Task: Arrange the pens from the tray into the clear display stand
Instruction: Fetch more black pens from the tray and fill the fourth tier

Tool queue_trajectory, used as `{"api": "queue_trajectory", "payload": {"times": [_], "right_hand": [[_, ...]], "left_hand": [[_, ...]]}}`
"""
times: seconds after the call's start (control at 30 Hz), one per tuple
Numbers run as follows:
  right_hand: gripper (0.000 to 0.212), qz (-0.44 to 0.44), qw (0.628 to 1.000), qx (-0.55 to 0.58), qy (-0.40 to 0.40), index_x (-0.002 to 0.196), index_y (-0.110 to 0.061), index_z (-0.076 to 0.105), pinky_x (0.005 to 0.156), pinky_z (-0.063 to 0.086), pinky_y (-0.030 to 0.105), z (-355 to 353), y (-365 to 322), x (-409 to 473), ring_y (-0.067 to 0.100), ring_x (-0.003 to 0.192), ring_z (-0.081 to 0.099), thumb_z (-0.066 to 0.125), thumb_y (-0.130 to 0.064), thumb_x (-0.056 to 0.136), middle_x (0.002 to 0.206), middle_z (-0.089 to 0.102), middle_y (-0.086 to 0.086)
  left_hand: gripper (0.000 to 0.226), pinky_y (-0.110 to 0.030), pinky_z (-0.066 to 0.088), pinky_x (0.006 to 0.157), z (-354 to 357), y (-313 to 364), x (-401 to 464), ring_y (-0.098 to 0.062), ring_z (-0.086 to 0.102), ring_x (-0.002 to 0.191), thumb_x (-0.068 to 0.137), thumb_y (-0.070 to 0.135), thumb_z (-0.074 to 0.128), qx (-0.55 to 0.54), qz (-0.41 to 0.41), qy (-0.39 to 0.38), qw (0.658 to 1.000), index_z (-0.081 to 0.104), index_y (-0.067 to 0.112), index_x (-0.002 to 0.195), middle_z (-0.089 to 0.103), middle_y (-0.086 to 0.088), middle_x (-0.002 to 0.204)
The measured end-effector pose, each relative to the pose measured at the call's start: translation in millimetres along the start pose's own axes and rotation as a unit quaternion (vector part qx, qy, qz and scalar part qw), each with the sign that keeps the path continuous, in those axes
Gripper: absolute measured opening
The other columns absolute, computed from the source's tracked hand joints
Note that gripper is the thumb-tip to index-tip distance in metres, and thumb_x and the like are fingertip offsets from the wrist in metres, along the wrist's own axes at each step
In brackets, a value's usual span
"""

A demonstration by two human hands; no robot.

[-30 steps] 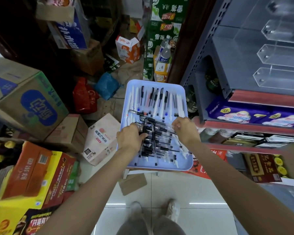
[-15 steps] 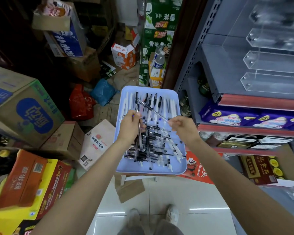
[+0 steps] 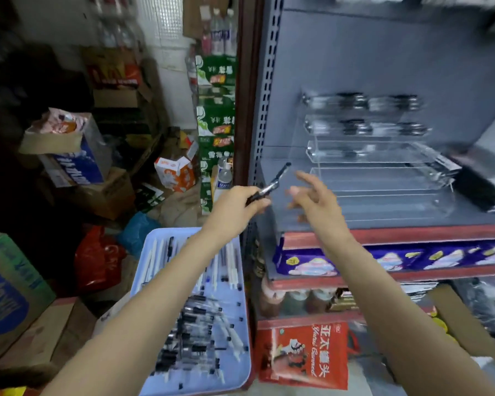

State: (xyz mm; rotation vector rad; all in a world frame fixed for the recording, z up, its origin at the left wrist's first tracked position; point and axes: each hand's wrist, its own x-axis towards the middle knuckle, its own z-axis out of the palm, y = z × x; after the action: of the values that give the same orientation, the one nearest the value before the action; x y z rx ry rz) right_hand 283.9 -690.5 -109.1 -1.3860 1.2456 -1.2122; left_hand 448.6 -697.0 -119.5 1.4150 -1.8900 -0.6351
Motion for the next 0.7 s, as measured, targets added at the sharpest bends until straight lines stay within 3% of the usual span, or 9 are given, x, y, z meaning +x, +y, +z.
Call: {"api": "queue_trajectory", "payload": {"times": [0.07, 0.17, 0.23, 0.3, 0.37, 0.43, 0.5, 0.6, 0.7], "right_hand": [[0.027, -0.024, 0.999, 0.030, -0.013, 0.120, -0.032, 0.056, 0.059, 0.047, 0.015, -34.3, -7.1, 21.4, 0.004, 0.071, 0.061, 0.053, -0.022, 0.094, 0.096, 0.064, -0.005], [0.017, -0.056, 0.998, 0.033, -0.026, 0.101, -0.016, 0.067, 0.064, 0.048, 0.017, -76.3, -8.0, 51.7, 0.005, 0.069, 0.063, 0.054, -0.011, 0.093, 0.087, 0.068, 0.002], [0.011, -0.066, 0.996, 0.049, -0.017, 0.094, -0.004, 0.067, 0.063, 0.050, 0.015, -100.1, -8.0, 70.2, 0.005, 0.063, 0.065, 0.057, -0.002, 0.089, 0.076, 0.069, 0.004], [0.008, -0.074, 0.995, 0.072, 0.012, 0.089, -0.002, 0.066, 0.063, 0.052, 0.013, -124.9, -7.8, 88.2, 0.005, 0.062, 0.067, 0.059, 0.001, 0.087, 0.070, 0.070, -0.001], [0.008, -0.082, 0.990, 0.096, 0.060, 0.084, -0.007, 0.066, 0.065, 0.052, 0.014, -150.3, -4.0, 108.9, 0.006, 0.063, 0.067, 0.060, -0.001, 0.087, 0.067, 0.069, -0.004], [0.011, -0.081, 0.988, 0.099, 0.089, 0.081, -0.011, 0.066, 0.067, 0.052, 0.014, -170.6, 0.8, 129.0, 0.005, 0.064, 0.068, 0.061, -0.003, 0.088, 0.071, 0.068, 0.000], [0.013, -0.074, 0.991, 0.079, 0.083, 0.080, -0.013, 0.065, 0.068, 0.052, 0.014, -183.1, 4.3, 146.2, 0.003, 0.064, 0.068, 0.061, -0.004, 0.088, 0.076, 0.067, 0.004], [0.005, -0.055, 0.995, 0.051, 0.070, 0.086, -0.007, 0.065, 0.066, 0.052, 0.011, -191.4, 7.0, 170.2, 0.002, 0.061, 0.067, 0.061, -0.004, 0.087, 0.079, 0.066, 0.005], [0.005, -0.040, 0.998, -0.019, 0.047, 0.088, -0.008, 0.065, 0.067, 0.054, 0.011, -195.5, 10.0, 191.5, 0.007, 0.066, 0.069, 0.063, -0.004, 0.086, 0.080, 0.068, 0.005]], "left_hand": [[0.019, -0.030, 0.034, 0.056, 11.9, 15.7, 24.9, -0.010, 0.050, 0.057, 0.091, 0.031, 0.058, 0.089, 0.022, -0.029, 0.995, 0.060, 0.017, 0.077, 0.052, 0.007, 0.059], [0.020, -0.034, 0.041, 0.064, 32.6, 42.1, 60.8, -0.022, 0.058, 0.072, 0.090, 0.031, 0.059, 0.149, 0.041, -0.048, 0.987, 0.064, 0.012, 0.085, 0.061, -0.006, 0.073], [0.021, -0.035, 0.042, 0.069, 45.7, 55.6, 82.3, -0.026, 0.058, 0.081, 0.090, 0.029, 0.060, 0.166, 0.055, -0.031, 0.984, 0.065, 0.008, 0.088, 0.058, -0.007, 0.080], [0.023, -0.030, 0.040, 0.086, 56.0, 64.8, 100.3, -0.023, 0.054, 0.099, 0.090, 0.028, 0.059, 0.151, 0.066, 0.015, 0.986, 0.066, 0.010, 0.104, 0.051, -0.002, 0.097], [0.042, -0.021, 0.023, 0.106, 64.8, 69.6, 112.2, -0.018, 0.037, 0.124, 0.093, 0.028, 0.053, 0.150, 0.048, 0.039, 0.987, 0.051, 0.010, 0.131, 0.039, -0.004, 0.125], [0.048, -0.014, 0.007, 0.106, 71.8, 69.8, 119.2, -0.021, 0.021, 0.134, 0.097, 0.020, 0.044, 0.164, 0.029, 0.033, 0.985, 0.034, 0.005, 0.142, 0.024, -0.010, 0.140], [0.045, -0.013, 0.011, 0.103, 78.9, 69.4, 124.6, -0.025, 0.026, 0.131, 0.097, 0.012, 0.040, 0.156, 0.022, 0.049, 0.986, 0.034, 0.002, 0.141, 0.028, -0.012, 0.137], [0.035, -0.009, 0.034, 0.092, 81.4, 68.8, 132.0, -0.018, 0.044, 0.101, 0.098, 0.017, 0.042, 0.101, -0.007, 0.128, 0.987, 0.046, 0.001, 0.129, 0.042, 0.000, 0.106], [0.035, 0.005, 0.026, 0.083, 77.6, 68.8, 135.4, -0.010, 0.042, 0.091, 0.095, 0.006, 0.048, 0.113, 0.016, 0.135, 0.984, 0.052, 0.004, 0.130, 0.041, 0.000, 0.101]]}}
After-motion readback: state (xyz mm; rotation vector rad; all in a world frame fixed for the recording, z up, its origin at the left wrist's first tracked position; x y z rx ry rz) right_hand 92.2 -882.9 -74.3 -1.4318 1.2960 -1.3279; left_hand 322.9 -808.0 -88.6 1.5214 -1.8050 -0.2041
